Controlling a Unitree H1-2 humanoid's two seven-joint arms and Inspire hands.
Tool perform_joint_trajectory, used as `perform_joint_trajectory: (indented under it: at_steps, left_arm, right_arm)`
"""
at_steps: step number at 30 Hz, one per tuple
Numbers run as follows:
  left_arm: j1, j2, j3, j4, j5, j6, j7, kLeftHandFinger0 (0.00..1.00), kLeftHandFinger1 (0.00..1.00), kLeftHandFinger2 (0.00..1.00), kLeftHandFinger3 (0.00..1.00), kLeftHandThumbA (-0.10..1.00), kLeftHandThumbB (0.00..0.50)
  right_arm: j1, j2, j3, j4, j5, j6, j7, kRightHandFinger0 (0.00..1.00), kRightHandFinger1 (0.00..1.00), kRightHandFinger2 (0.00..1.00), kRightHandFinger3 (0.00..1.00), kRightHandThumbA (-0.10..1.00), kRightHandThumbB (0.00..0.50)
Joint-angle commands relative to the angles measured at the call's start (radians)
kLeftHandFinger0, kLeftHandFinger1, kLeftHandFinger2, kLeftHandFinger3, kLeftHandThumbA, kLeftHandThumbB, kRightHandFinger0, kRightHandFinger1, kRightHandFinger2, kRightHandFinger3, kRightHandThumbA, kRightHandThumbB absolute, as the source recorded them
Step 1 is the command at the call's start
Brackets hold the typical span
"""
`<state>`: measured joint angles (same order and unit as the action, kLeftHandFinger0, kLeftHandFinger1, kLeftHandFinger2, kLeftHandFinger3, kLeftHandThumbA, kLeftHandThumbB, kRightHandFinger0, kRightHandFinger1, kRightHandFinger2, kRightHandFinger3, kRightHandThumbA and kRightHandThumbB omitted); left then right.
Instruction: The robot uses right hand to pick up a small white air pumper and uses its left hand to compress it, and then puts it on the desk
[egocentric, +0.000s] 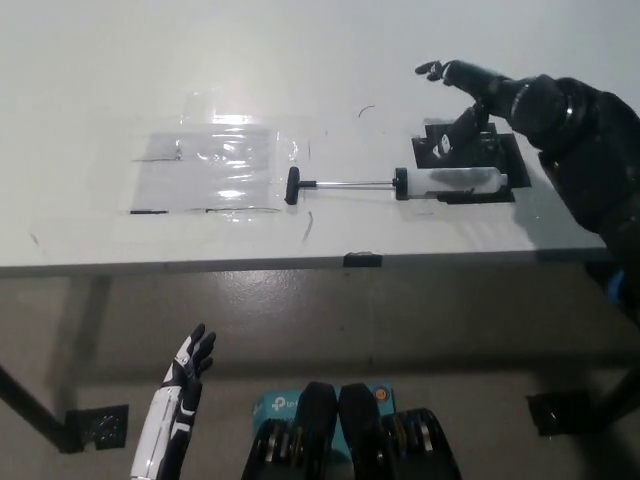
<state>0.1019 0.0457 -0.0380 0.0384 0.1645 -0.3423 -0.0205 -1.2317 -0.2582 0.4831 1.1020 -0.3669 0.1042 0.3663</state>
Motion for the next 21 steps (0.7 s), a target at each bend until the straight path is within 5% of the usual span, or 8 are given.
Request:
perform_joint_trajectory:
  at_steps: [1,3,16,21]
  left_arm:
    - [0.005,0.012,0.002,-0.037,0.019,-0.062,0.021,1.0,1.0,1.0,1.0,1.0,0.125]
    - [0.005,0.011,0.004,-0.043,0.017,-0.049,0.021,1.0,1.0,1.0,1.0,1.0,0.141]
    - [-0.002,0.02,0.012,-0.051,0.062,-0.034,0.03,1.0,1.0,1.0,1.0,1.0,0.1]
    - [0.002,0.019,0.018,-0.059,0.061,-0.027,0.028,1.0,1.0,1.0,1.0,1.0,0.107]
  right_arm:
    - [-0.081,0.018,0.016,0.067,-0.039,-0.03,0.008,1.0,1.0,1.0,1.0,1.0,0.396]
    - [-0.081,0.026,0.015,0.1,-0.037,-0.043,0.01,1.0,1.0,1.0,1.0,1.0,0.37]
    - [-0.065,0.074,0.033,0.215,-0.063,-0.111,-0.017,1.0,1.0,1.0,1.0,1.0,0.415]
    - [-0.061,0.091,0.046,0.243,-0.078,-0.127,-0.009,1.0,1.0,1.0,1.0,1.0,0.383]
